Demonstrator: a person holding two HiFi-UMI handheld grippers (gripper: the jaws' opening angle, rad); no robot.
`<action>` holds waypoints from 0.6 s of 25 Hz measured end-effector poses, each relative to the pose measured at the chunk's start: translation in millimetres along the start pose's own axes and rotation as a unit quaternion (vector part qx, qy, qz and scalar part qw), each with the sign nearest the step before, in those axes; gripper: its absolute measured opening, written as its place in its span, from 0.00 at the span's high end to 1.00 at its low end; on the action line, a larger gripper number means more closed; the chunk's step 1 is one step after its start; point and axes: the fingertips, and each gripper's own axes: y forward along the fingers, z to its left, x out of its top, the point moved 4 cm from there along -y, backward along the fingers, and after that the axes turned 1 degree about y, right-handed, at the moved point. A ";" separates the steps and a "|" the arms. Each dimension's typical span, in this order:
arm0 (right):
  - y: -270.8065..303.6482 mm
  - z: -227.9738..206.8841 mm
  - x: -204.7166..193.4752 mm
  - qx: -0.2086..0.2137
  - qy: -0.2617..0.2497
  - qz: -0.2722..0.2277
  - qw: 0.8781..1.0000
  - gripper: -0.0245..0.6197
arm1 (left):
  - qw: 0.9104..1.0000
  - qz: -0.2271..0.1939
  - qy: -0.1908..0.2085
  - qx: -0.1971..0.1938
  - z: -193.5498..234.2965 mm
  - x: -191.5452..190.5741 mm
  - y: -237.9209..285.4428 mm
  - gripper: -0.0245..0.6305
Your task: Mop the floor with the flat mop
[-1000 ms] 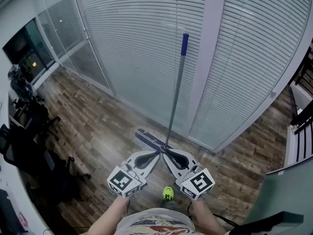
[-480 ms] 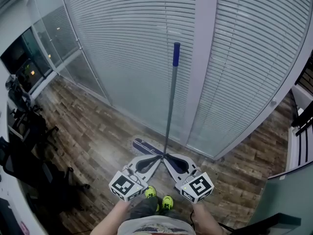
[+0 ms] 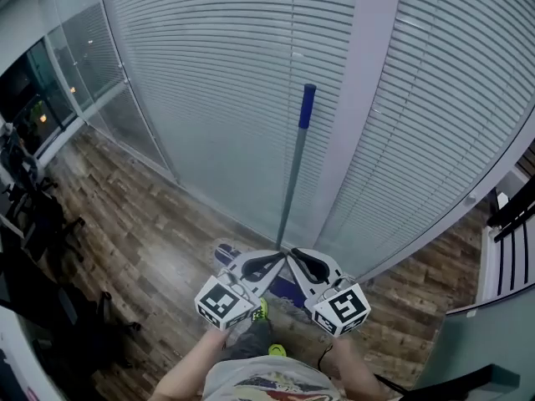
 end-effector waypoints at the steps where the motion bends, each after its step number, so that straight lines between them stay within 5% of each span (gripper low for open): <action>1: 9.8 -8.0 4.1 -0.005 -0.004 0.000 1.000 0.91 | 1.000 -0.004 0.003 -0.004 12.4 3.1 5.5 0.94; 15: 141.3 -146.1 47.7 -0.104 -0.026 -0.015 0.994 0.85 | 0.998 0.013 0.037 -0.045 191.7 16.7 114.7 0.89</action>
